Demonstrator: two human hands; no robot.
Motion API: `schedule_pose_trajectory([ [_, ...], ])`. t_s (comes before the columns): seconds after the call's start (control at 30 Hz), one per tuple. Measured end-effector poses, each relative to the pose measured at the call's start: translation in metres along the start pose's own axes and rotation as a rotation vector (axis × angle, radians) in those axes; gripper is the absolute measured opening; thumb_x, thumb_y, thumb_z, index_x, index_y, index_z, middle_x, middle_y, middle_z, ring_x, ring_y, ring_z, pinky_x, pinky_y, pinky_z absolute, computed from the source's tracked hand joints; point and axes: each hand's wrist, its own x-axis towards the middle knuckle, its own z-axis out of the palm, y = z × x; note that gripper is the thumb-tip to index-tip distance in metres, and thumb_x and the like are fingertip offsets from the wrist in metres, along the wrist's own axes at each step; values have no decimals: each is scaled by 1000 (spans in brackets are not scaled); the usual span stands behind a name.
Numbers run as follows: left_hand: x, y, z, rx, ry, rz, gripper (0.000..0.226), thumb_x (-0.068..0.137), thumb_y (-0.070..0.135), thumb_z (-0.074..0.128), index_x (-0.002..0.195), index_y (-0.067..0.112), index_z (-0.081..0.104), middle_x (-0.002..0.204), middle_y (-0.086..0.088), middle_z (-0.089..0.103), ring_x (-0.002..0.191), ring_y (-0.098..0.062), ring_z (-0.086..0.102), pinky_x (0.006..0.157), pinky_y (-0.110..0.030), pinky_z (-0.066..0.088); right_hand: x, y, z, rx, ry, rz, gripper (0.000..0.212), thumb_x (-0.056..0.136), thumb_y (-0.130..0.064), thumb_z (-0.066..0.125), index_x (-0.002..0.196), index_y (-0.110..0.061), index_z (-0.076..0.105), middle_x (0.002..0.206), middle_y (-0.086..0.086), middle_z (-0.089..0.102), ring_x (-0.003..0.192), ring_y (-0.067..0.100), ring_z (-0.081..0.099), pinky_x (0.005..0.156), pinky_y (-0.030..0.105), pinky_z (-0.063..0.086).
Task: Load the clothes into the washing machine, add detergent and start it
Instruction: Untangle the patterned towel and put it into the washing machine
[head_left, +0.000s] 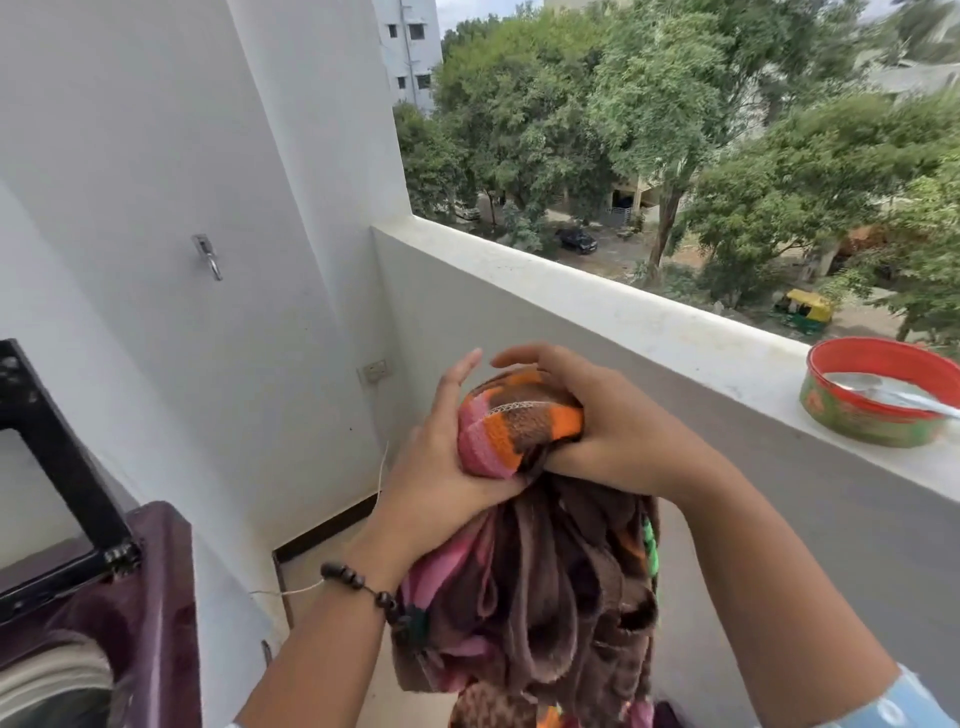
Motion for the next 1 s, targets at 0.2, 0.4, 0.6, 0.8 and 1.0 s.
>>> schedule_pose_trajectory([
  [0.2, 13, 8, 0, -255, 289, 83, 69, 60, 20, 85, 123, 27, 58, 116, 13, 71, 110, -8, 67, 100, -25, 49, -35, 52, -1, 703, -91, 224, 99, 67, -34, 87, 148, -35, 30, 145, -5, 49, 131, 17, 52, 106, 37, 43],
  [0.4, 33, 28, -13, -550, 589, 28, 59, 59, 3, 74, 117, 11, 62, 110, -3, 72, 105, -18, 67, 104, -43, 50, -78, 101, 29, 774, -367, 453, 81, 72, -22, 85, 141, -22, 43, 137, 1, 59, 126, 20, 56, 103, 39, 46],
  [0.6, 27, 26, -14, -566, 626, -51, 45, 74, -10, 69, 113, 10, 60, 99, -3, 70, 89, -12, 69, 83, -27, 58, -75, 114, 3, 527, 286, 536, 31, 65, -7, 84, 90, -23, 73, 87, -4, 76, 83, 13, 69, 74, 29, 53],
  [0.8, 15, 15, 5, -672, 813, -151, 37, 86, -12, 58, 113, 12, 65, 99, -1, 72, 85, -9, 70, 76, -25, 57, -63, 95, 0, 388, 693, 449, 17, 69, -17, 80, 82, -22, 71, 74, -7, 72, 68, -1, 62, 62, 24, 48],
  [1.0, 12, 10, 30, -980, 909, -224, 57, 80, 21, 73, 135, 15, 61, 133, -13, 65, 124, -33, 61, 106, -47, 49, -66, 75, 25, 1391, 158, 219, 78, 78, -40, 77, 141, -8, 44, 137, 17, 57, 123, 31, 57, 98, 39, 49],
])
